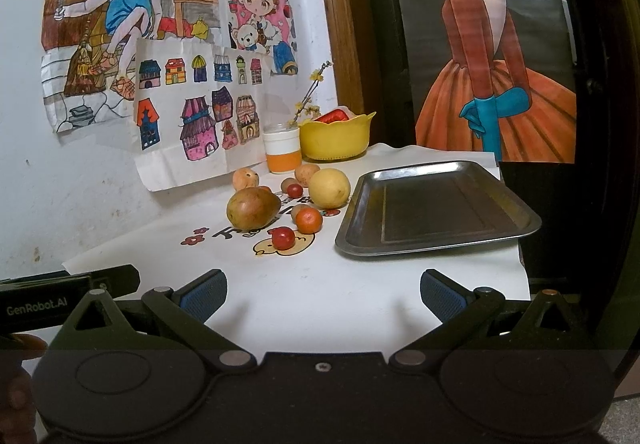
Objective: Organize fruits
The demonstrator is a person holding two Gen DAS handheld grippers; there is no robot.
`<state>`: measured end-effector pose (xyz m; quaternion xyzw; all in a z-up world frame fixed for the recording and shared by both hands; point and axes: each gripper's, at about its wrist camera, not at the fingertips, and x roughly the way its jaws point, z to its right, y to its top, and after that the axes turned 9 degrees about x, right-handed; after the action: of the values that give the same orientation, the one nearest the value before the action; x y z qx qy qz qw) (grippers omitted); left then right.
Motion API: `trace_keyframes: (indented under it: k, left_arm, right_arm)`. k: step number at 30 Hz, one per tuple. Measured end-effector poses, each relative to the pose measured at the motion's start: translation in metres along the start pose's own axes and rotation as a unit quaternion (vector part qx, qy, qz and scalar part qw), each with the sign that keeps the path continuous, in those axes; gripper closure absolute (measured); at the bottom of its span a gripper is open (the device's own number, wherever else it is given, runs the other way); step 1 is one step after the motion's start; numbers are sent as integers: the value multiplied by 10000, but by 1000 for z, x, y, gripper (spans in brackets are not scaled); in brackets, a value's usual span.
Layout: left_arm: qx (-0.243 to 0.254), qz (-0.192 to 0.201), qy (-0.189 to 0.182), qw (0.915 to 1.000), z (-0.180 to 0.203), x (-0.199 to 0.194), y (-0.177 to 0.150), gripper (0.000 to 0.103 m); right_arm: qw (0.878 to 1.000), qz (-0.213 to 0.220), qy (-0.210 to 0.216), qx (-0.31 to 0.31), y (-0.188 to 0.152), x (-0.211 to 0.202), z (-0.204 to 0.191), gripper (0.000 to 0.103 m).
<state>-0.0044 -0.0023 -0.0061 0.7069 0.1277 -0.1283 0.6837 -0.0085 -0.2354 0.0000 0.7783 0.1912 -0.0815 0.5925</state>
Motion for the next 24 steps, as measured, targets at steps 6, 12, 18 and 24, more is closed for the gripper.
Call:
trace_keyframes:
  k: [6, 12, 18, 24]
  left_arm:
    - [-4, -29, -14, 10000, 2, 0, -3, 0]
    - [-18, -98, -32, 9999, 1, 2, -2, 0]
    - [-15, -158, -50, 9999, 1, 4, -1, 0]
    - [6, -229, -58, 9997, 1, 9, 1, 0]
  right_arm:
    - [10000, -2, 0, 1, 0, 1, 0, 0]
    - [10000, -19, 1, -1, -3, 1, -2, 0]
    - [10000, -55, -3, 24, -5, 4, -1, 0]
    - [9999, -134, -4, 42, -3, 9, 5, 0]
